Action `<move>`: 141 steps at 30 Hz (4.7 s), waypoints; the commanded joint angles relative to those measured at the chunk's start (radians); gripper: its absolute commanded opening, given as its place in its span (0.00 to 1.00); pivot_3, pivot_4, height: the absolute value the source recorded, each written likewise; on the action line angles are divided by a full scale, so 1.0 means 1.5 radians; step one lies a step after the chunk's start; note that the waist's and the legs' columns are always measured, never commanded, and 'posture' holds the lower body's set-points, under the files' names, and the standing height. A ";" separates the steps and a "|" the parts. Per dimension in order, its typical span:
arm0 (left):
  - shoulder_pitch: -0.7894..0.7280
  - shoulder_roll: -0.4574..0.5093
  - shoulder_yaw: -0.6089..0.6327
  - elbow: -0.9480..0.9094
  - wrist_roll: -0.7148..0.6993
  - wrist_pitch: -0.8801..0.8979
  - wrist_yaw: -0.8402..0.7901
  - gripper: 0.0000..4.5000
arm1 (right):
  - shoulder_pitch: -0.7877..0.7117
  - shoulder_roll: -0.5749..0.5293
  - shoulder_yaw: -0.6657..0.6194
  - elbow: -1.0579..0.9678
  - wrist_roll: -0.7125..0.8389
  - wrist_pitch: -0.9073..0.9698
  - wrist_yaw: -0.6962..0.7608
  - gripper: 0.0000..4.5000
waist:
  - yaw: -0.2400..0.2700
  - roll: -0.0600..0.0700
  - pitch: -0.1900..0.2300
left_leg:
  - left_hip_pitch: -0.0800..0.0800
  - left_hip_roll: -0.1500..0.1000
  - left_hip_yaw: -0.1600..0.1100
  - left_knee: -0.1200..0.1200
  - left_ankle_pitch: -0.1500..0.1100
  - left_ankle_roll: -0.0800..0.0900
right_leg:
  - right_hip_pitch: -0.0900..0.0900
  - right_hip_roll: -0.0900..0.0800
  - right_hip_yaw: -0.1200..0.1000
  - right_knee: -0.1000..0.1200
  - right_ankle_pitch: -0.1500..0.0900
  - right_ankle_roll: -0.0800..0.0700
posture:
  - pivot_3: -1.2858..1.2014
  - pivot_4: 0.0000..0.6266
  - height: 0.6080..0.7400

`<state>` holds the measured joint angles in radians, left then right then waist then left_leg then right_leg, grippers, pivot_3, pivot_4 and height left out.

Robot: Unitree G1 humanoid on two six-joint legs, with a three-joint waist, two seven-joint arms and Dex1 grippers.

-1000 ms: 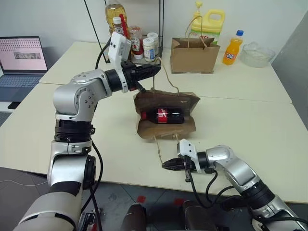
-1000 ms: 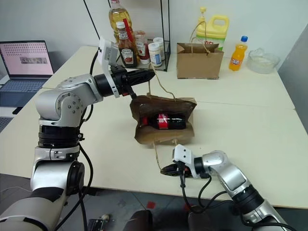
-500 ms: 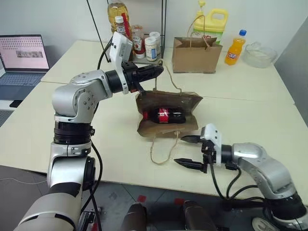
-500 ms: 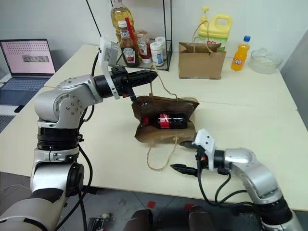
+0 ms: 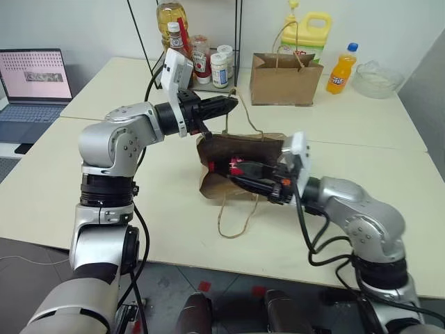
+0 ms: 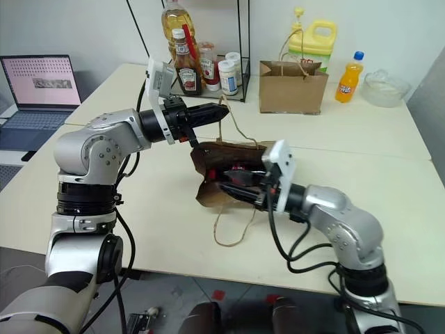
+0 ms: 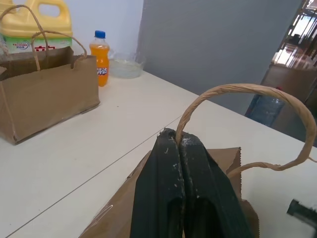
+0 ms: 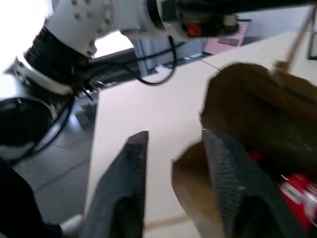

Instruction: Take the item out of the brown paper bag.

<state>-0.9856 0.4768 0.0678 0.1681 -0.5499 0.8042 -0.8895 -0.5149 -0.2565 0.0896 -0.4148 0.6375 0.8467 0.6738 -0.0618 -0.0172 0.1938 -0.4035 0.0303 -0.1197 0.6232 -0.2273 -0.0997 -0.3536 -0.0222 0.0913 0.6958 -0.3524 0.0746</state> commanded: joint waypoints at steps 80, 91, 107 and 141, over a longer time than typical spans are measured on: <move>0.011 -0.033 -0.004 0.038 0.073 -0.094 0.086 0.00 | 0.134 -0.225 -0.157 -0.043 -0.386 -0.461 -0.005 0.69 | 0.003 0.000 0.000 | -0.005 -0.001 -0.001 0.001 0.001 -0.002 | -0.004 -0.001 -0.001 0.000 0.000 0.000 | 0.52 0.24 1.00; 0.009 -0.039 -0.009 0.038 0.074 -0.095 0.093 0.00 | 0.115 -0.346 -0.143 0.081 -0.432 -0.140 -0.032 0.69 | 0.005 0.000 0.001 | -0.005 -0.001 0.000 0.001 0.001 -0.002 | -0.004 -0.001 0.000 0.000 0.000 0.000 | 0.52 0.24 1.00; 0.027 -0.037 -0.003 0.012 0.073 -0.087 0.104 0.00 | 0.039 -0.417 -0.051 0.231 -0.374 -0.004 0.090 0.85 | 0.004 0.001 0.001 | -0.008 -0.001 0.002 0.003 0.001 -0.002 | -0.005 -0.001 0.001 0.000 0.000 0.000 | 0.52 0.24 1.00; 0.330 0.074 0.146 -0.192 0.102 -0.109 0.236 0.99 | 0.351 -0.073 -0.139 -0.180 -0.278 -0.133 -0.207 1.00 | -0.012 0.001 0.000 | -0.007 0.001 0.003 0.002 0.002 -0.002 | -0.007 0.000 0.003 0.003 0.000 0.000 | 0.52 0.24 1.00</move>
<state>-0.5277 0.5769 0.2530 -0.0279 -0.4068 0.6294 -0.5699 -0.0008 -0.3755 -0.1272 -0.6367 0.2430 0.6920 0.3996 -0.0800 -0.0150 0.1936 -0.4143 0.0313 -0.1158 0.6272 -0.2249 -0.1033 -0.3641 -0.0223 0.0956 0.7010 -0.3523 0.0744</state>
